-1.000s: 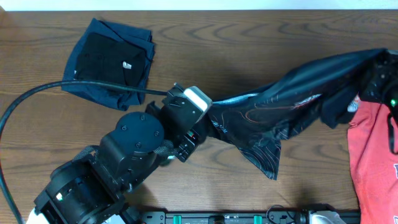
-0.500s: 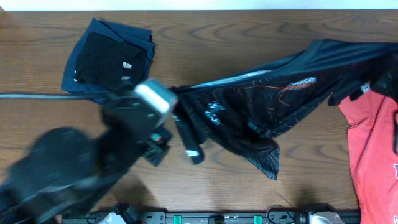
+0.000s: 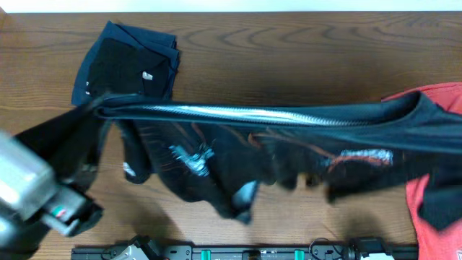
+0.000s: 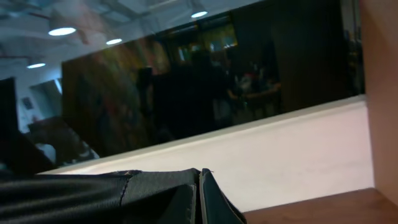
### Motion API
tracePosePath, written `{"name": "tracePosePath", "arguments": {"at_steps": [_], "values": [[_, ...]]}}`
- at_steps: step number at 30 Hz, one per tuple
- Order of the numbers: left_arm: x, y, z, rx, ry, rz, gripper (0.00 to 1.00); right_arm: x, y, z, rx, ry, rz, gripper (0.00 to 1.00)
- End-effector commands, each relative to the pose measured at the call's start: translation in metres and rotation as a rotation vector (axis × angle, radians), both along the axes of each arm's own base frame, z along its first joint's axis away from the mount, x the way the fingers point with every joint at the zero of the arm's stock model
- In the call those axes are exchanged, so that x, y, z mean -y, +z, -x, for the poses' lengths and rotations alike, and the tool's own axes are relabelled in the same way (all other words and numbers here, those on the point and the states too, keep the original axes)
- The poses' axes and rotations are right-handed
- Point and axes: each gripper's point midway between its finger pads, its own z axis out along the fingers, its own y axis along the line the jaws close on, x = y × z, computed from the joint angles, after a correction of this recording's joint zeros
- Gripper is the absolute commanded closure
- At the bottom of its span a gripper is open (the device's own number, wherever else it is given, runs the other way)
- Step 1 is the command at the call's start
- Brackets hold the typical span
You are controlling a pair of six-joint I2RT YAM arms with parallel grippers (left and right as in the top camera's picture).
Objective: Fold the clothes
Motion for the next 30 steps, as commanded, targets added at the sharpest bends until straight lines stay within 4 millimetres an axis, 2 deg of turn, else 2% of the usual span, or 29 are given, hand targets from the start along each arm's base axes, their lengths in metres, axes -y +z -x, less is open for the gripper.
{"name": "tracePosePath", "arguments": {"at_steps": [1,5,6,10,13,14,17,19,21,22,23,27,30], "values": [[-0.019,-0.002,-0.021,0.0,0.178,-0.037,0.94,0.014,-0.008,-0.022,-0.053,-0.087,-0.024,0.99],[0.006,-0.032,-0.062,-0.095,0.275,-0.168,0.94,0.014,-0.017,-0.058,-0.126,-0.103,-0.018,0.99],[0.019,-0.045,-0.08,-0.129,0.316,-0.218,0.94,0.016,-0.023,-0.076,-0.164,-0.121,-0.014,0.99],[0.055,-0.083,-0.132,-0.23,0.389,-0.325,0.94,0.015,-0.047,-0.138,-0.291,-0.14,0.044,0.99],[0.078,-0.123,-0.178,-0.344,0.407,-0.357,0.94,0.012,-0.08,-0.193,-0.418,-0.143,0.065,0.99],[0.089,-0.142,-0.192,-0.393,0.369,-0.38,0.94,0.011,-0.097,-0.217,-0.478,-0.141,0.074,0.99],[0.108,-0.19,-0.223,-0.547,0.292,-0.386,0.92,0.008,-0.141,-0.27,-0.607,-0.14,0.11,0.99],[0.113,-0.216,-0.234,-0.651,0.248,-0.372,0.88,0.011,-0.172,-0.304,-0.682,-0.157,0.148,0.99],[0.114,-0.234,-0.237,-0.732,0.199,-0.362,0.85,0.017,-0.201,-0.331,-0.748,-0.195,0.167,0.99],[0.113,-0.241,-0.239,-0.766,0.18,-0.355,0.77,0.02,-0.214,-0.342,-0.774,-0.208,0.176,0.99],[0.112,-0.247,-0.238,-0.802,0.157,-0.345,0.66,0.023,-0.228,-0.353,-0.801,-0.218,0.18,0.99],[0.111,-0.258,-0.231,-0.912,0.038,-0.296,0.5,0.031,-0.27,-0.381,-0.881,-0.227,0.184,0.99],[0.106,-0.265,-0.227,-0.971,0.001,-0.275,0.42,0.033,-0.279,-0.386,-0.9,-0.229,0.183,0.99]]}}
